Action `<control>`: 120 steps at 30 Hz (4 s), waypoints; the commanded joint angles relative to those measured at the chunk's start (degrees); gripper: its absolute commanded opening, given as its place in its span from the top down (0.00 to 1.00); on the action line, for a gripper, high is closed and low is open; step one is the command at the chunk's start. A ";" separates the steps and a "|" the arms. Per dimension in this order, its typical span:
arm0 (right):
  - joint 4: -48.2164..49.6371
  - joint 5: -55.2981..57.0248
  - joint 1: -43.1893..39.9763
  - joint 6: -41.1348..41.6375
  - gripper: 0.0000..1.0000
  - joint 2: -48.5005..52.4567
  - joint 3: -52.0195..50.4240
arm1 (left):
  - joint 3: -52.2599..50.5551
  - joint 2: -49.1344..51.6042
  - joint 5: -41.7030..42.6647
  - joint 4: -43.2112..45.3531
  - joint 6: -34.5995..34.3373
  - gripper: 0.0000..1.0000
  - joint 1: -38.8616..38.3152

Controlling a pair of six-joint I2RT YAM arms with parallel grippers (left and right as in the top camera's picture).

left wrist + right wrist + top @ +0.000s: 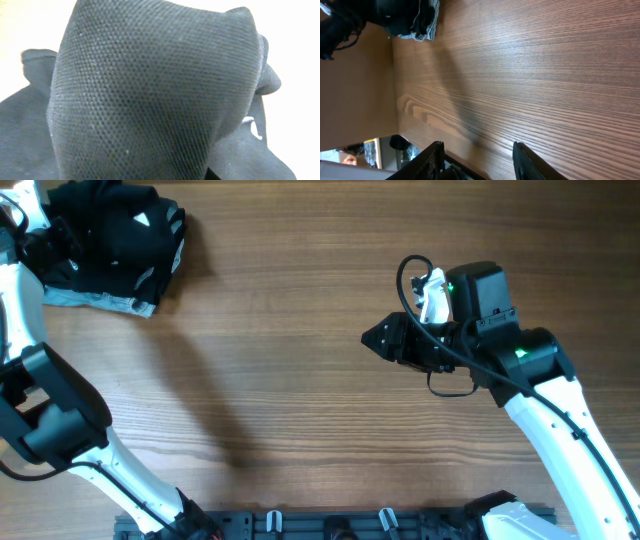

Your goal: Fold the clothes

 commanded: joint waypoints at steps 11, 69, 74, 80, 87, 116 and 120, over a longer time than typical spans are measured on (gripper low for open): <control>0.07 0.48 0.33 1.38 0.51 0.42 0.46 | 1.53 1.57 -24.09 -5.95 -9.92 0.80 2.47; -13.11 29.27 0.33 -22.56 0.00 -22.97 12.57 | 4.26 -60.26 -30.71 -61.99 -17.90 0.00 -33.07; -15.32 17.97 0.33 -15.98 0.00 -21.11 12.57 | 4.26 -64.24 -30.71 -62.55 -17.88 0.00 -33.07; -18.38 22.93 0.33 -13.86 0.00 -19.65 12.57 | 4.26 -64.39 -30.71 -62.55 -17.88 0.00 -33.07; -7.10 25.90 0.24 -40.61 0.00 -21.22 12.41 | 4.26 -64.39 -30.71 -62.55 -17.88 0.00 -33.07; 50.45 24.15 -17.20 -29.70 0.00 -72.30 -65.57 | 4.26 -64.39 -30.71 -62.55 -17.88 0.00 -33.07; 50.21 24.15 -17.20 -29.68 0.00 -72.30 -67.30 | 4.26 -64.39 -30.71 -62.55 -17.88 0.00 -33.07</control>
